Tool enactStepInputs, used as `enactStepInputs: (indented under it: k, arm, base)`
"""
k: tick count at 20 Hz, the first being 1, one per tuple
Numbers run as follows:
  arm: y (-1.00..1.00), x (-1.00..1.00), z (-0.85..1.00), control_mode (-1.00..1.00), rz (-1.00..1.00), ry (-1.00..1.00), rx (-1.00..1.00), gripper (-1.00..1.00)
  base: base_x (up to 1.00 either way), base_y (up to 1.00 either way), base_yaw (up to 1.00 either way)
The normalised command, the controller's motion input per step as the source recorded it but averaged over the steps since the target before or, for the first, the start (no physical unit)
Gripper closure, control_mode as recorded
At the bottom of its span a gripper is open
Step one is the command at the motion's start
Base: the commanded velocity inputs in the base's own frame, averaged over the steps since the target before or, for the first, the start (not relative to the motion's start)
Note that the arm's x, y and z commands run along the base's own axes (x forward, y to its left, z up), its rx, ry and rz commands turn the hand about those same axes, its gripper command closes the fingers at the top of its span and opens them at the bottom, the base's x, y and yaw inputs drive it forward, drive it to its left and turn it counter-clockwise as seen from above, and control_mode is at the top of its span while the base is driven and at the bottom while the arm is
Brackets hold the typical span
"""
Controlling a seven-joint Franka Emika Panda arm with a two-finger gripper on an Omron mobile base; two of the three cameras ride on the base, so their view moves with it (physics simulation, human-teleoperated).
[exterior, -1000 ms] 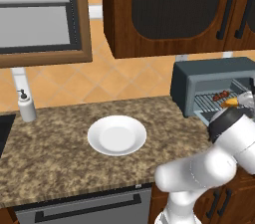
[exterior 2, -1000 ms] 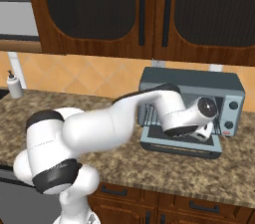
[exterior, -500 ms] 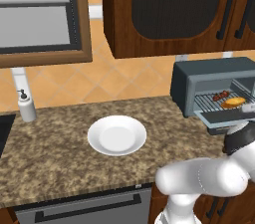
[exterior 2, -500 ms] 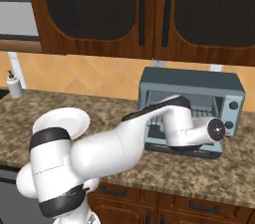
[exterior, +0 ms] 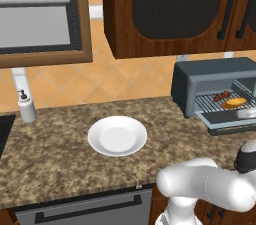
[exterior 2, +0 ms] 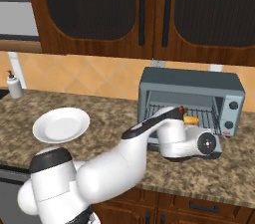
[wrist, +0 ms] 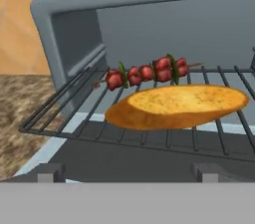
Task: Pick up the kebab skewer and baguette bread, and place them inside the toaster oven. Close the toaster oven door and start by setting the timer.
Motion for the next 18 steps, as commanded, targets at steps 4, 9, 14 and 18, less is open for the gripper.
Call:
enactStepInputs:
  k: [4,9,14,18]
  arm:
    - [0.0,0.11,-0.18,-1.0,-0.16,-0.11,-0.09,-1.0]
    - [-0.16,0.0,-0.2,-1.0,-0.08,-0.09,-0.04,-1.0]
    - [-0.25,0.0,-0.02,-1.0,0.0,-0.05,0.0,-1.0]
    - [-0.1,0.0,0.0,-1.0,0.0,-0.04,0.0,-1.0]
  base:
    - [0.0,0.0,0.0]
    - [0.0,0.0,0.0]
    - [0.0,0.0,0.0]
    - [0.0,0.0,0.0]
